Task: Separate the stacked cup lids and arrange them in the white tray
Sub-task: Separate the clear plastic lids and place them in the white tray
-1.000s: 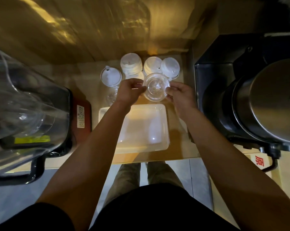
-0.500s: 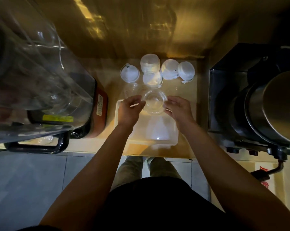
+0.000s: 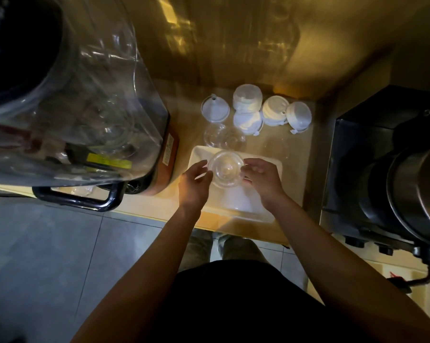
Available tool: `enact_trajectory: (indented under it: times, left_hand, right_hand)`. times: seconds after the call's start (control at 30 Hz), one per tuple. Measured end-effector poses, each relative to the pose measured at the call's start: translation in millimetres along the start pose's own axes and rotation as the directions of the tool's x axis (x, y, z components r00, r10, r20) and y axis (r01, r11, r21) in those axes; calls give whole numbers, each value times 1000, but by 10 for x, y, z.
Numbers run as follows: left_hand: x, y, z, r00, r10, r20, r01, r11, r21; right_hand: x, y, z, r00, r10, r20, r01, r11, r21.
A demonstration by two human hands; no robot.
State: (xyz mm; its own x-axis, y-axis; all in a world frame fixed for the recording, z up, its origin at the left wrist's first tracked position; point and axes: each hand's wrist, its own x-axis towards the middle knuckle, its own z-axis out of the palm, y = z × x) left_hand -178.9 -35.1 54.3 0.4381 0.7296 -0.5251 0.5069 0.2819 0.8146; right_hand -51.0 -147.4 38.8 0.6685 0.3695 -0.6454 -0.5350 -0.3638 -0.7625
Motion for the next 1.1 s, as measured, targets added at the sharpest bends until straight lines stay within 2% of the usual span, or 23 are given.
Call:
enact_trajectory:
  times: [0.2,0.43,0.67,0.87,1.1]
  left_hand:
    - [-14,8,63,991,-122,-57,118,990,-81]
    - [33,-207,145,962,-254,-97,251,967,-36]
    - [58,-275,215,944,-321,-74,314,945,-92]
    - [129,-225,222,888,-458,-34,441,871,-216]
    - [232,-188,264,847,-531,-36,513,833,-210]
  right_hand:
    - [101,79,60,1000,10,1,-10,998,-54]
    - [192,183,113,999,51,11,-50,997,-61]
    - [343,348,187,998,55,28,-47,970,-240]
    - [401,309,268,996,37,86,0,916,-401]
    - [457,333,328,988,32,153,35,910,-413]
